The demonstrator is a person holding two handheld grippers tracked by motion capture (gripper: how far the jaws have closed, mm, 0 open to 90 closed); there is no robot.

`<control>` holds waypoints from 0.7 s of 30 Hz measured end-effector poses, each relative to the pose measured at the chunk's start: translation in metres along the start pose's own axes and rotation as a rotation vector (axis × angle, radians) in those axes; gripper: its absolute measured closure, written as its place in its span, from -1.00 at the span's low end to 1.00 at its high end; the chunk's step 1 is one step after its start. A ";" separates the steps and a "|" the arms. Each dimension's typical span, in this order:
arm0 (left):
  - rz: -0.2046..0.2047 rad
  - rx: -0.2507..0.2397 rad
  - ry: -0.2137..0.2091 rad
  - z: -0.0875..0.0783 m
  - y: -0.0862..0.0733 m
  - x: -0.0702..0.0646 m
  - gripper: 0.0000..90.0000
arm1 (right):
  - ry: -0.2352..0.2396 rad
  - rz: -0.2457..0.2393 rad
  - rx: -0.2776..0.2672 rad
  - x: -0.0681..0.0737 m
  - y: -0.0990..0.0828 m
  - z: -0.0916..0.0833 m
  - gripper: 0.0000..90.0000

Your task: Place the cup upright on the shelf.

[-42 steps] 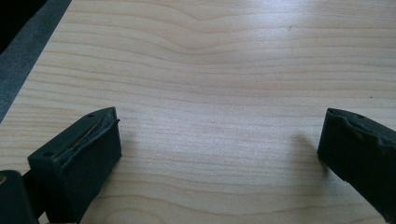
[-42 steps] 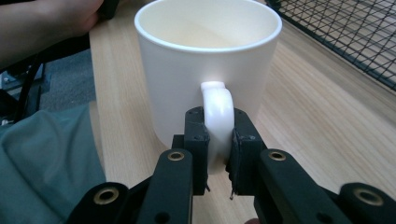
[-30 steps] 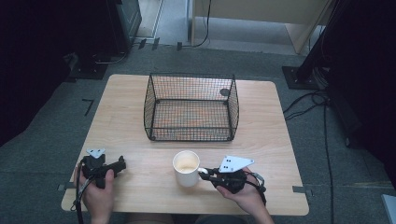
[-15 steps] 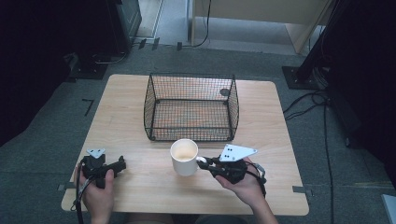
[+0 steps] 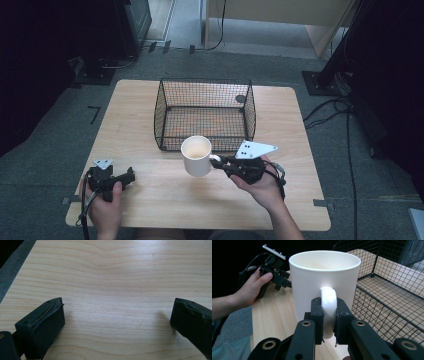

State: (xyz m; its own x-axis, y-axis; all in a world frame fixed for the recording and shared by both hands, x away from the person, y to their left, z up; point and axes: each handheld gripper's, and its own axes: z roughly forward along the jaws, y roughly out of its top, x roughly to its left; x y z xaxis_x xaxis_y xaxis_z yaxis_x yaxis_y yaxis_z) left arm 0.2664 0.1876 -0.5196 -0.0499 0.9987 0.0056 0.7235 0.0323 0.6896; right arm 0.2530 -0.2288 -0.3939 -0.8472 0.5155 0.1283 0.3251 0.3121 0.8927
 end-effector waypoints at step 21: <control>0.005 0.003 -0.004 0.000 0.000 -0.001 -1.00 | -0.081 0.016 -0.092 -0.024 0.037 0.006 0.80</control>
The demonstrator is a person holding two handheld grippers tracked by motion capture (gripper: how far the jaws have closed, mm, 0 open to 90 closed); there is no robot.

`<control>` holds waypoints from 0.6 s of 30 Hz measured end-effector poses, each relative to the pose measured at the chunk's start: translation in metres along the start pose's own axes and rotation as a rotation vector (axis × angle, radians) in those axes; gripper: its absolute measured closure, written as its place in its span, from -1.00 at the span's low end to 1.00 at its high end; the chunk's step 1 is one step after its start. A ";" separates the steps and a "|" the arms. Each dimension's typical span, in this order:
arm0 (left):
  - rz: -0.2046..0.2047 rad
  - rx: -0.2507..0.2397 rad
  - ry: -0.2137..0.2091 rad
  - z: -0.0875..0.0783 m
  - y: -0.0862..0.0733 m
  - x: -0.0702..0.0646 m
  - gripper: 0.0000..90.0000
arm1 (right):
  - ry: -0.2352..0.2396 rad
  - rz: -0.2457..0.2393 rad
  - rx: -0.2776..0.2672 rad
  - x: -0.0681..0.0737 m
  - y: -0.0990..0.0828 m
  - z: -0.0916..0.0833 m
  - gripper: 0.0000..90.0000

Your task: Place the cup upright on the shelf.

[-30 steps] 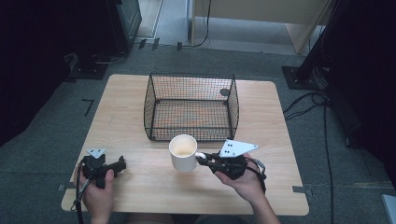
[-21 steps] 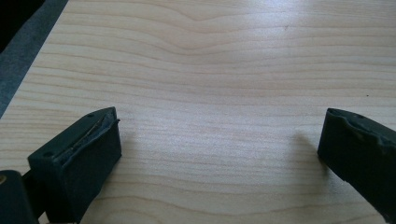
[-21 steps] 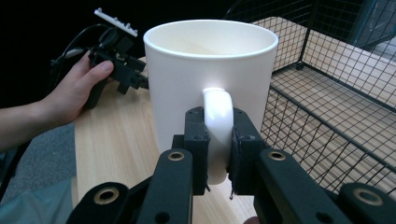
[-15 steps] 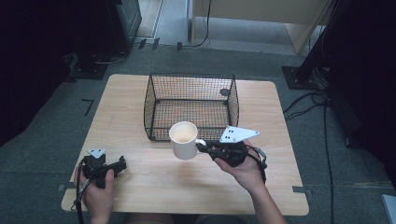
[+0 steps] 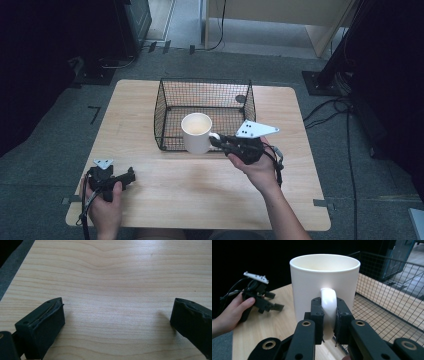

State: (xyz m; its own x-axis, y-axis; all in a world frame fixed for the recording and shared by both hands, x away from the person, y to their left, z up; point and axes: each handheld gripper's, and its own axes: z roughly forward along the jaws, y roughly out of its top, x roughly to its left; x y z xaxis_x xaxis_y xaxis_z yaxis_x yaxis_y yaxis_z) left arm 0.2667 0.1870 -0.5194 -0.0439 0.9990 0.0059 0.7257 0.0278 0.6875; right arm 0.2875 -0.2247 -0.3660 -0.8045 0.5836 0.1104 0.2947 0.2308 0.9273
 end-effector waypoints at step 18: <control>0.003 -0.001 0.000 0.000 0.000 0.000 -1.00 | -0.068 -0.002 -0.054 -0.038 0.024 0.022 0.80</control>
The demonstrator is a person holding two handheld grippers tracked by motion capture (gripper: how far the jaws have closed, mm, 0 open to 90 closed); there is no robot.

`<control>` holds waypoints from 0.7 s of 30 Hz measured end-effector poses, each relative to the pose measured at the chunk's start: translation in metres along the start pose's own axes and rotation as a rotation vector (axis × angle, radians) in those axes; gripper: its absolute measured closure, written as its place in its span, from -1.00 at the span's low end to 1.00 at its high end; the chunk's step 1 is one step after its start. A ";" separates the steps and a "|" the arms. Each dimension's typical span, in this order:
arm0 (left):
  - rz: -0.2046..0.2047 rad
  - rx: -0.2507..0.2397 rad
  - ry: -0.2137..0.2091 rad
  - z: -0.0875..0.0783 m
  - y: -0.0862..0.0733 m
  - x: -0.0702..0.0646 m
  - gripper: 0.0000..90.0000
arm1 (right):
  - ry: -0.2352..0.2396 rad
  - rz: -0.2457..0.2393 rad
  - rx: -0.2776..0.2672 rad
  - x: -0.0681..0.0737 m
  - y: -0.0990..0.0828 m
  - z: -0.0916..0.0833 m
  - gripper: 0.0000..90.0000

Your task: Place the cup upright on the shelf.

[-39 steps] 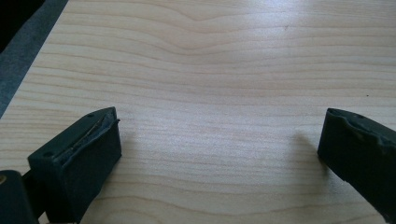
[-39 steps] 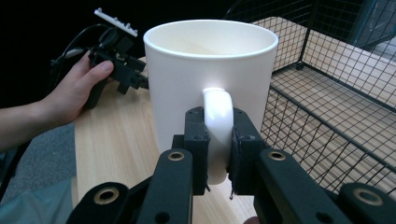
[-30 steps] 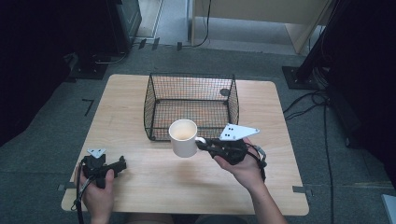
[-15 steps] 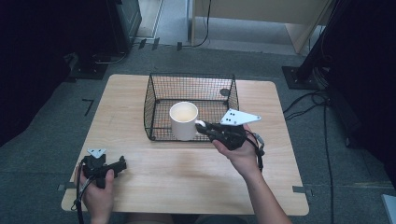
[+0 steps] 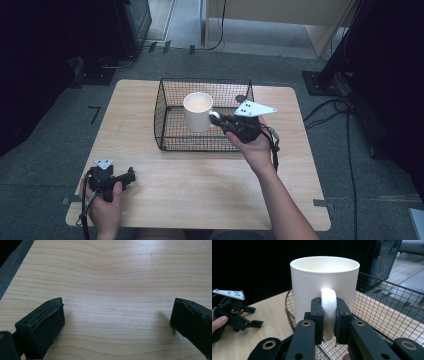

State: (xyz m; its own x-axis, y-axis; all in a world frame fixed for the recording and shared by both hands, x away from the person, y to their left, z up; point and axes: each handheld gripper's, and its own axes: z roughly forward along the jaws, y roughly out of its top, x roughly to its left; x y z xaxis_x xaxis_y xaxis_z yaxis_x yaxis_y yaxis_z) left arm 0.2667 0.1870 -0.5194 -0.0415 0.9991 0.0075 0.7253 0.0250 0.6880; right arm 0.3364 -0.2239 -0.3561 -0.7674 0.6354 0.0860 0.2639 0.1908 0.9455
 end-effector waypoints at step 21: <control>0.003 0.001 -0.001 0.000 0.000 0.000 -1.00 | -0.019 -0.008 0.004 -0.037 0.006 0.041 0.80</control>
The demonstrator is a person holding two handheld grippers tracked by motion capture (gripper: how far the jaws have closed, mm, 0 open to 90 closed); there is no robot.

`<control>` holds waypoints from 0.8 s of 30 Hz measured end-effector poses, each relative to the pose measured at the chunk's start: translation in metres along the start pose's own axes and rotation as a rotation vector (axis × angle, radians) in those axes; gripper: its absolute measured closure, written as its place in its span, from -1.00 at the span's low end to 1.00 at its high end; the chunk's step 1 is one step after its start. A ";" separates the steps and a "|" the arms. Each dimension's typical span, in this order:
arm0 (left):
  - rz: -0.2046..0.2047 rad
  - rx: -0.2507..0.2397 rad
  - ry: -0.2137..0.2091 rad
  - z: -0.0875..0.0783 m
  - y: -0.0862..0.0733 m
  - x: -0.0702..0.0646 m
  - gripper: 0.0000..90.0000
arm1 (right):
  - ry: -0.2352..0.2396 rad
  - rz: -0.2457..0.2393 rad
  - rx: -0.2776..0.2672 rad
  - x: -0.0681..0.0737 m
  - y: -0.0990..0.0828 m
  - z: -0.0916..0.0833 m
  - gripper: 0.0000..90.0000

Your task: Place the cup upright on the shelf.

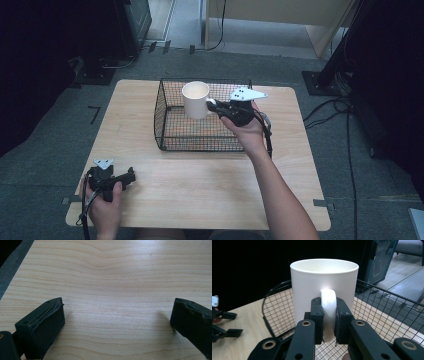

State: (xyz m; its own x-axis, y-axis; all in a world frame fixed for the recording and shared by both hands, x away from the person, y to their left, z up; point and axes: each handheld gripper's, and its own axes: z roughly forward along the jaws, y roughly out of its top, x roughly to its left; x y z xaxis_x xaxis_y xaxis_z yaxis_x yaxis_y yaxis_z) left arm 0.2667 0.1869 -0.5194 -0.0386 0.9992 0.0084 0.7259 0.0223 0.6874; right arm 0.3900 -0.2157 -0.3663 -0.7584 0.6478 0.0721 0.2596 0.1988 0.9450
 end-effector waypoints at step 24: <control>0.002 0.000 -0.001 0.000 0.000 0.000 -1.00 | 0.038 0.006 0.029 -0.028 -0.014 0.055 0.79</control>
State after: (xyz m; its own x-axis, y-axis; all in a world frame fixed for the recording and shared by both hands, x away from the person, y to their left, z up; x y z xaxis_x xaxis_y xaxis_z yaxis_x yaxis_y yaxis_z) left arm 0.2667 0.1868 -0.5194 -0.0366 0.9993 0.0085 0.7259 0.0208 0.6875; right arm 0.4409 -0.1962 -0.3996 -0.7790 0.6205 0.0904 0.2812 0.2168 0.9349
